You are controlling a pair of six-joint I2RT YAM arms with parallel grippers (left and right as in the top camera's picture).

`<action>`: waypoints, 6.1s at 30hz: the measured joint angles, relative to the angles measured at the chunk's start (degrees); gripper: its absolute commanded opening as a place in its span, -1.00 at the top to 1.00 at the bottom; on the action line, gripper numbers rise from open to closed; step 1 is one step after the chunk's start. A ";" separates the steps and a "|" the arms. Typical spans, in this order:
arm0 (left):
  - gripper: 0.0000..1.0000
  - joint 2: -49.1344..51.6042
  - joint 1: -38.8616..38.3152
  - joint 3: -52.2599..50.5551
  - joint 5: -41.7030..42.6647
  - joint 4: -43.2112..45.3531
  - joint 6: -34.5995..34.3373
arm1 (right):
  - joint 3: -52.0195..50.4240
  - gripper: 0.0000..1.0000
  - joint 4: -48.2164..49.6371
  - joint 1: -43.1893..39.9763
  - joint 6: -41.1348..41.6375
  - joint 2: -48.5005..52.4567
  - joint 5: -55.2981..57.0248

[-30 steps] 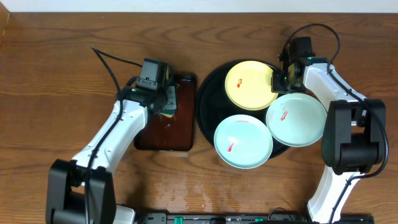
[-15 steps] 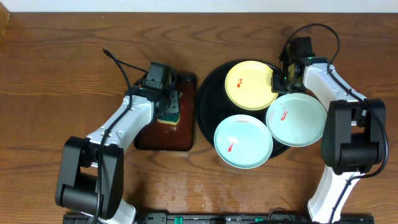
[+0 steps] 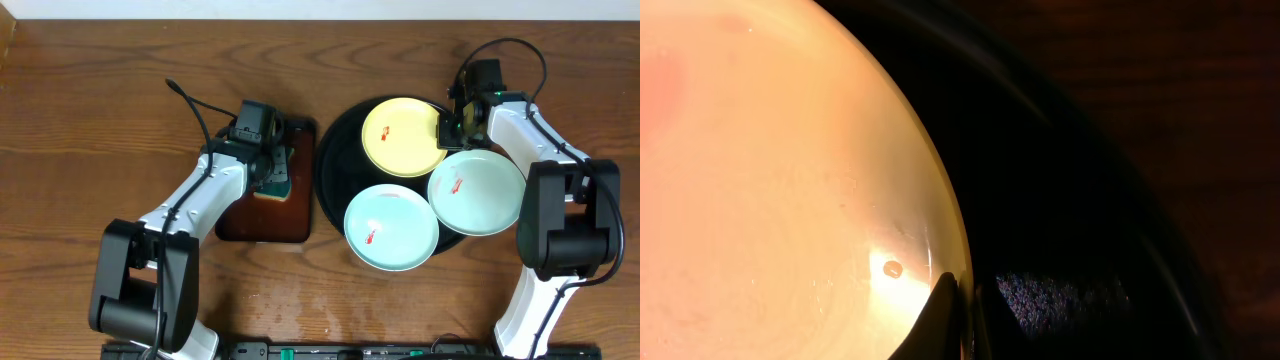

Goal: Clean dirty plates on tray and stack at the side
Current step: 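Lift the green sponge with the left gripper off the small tray, then tilt yellow plate with right gripper and move sponge over it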

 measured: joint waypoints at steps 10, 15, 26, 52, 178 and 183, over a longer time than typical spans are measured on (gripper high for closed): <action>0.38 3.48 0.00 0.00 0.20 1.73 0.07 | 0.00 0.92 -0.07 0.00 0.00 0.00 0.00; 0.18 3.48 0.00 0.00 0.24 1.75 -0.11 | 0.00 0.92 -0.07 0.00 0.00 0.00 0.00; 0.17 3.76 0.00 0.00 0.24 1.90 0.00 | 0.00 0.92 -0.09 0.00 0.00 0.00 0.00; 0.85 -5.05 -0.04 0.13 -0.22 -0.98 0.04 | 0.00 0.92 -0.20 0.00 0.00 0.00 0.00; 0.85 4.24 -12.37 27.78 3.43 -4.59 -2.82 | -0.02 0.98 0.61 0.00 -10.54 0.00 -10.86; 0.85 13.20 -16.52 27.76 4.15 1.97 -2.86 | -0.02 0.98 0.59 0.00 -10.54 0.00 -10.86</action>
